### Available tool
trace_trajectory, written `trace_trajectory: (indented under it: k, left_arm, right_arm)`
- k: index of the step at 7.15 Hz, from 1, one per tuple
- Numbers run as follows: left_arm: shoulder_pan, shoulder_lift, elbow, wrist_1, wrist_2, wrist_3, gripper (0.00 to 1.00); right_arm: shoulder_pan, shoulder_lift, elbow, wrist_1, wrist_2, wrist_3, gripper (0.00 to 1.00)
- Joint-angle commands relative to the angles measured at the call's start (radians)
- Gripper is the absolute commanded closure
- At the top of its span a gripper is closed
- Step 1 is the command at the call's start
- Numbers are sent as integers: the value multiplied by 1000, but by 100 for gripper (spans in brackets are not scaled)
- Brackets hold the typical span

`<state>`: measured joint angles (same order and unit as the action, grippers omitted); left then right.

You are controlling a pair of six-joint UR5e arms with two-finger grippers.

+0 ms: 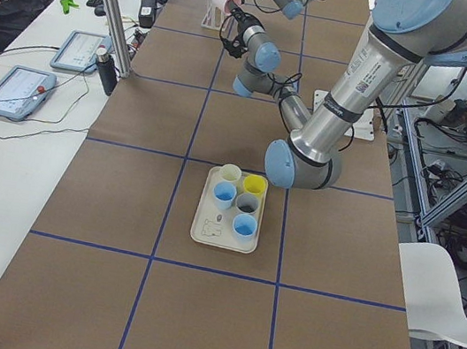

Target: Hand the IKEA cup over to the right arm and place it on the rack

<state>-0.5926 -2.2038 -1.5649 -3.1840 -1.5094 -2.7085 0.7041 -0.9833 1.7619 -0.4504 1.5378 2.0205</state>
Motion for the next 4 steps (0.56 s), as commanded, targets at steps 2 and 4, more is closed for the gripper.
trace_trajectory:
  k: [2,4]
  left_arm:
    - [1,1,-1,-1,0,0,1]
    - [1,1,0,1,-5,0,1]
  right_arm:
    - [29,-26,-2,4,-20,16,100]
    - [84,-58,-13,4,-70,61,100]
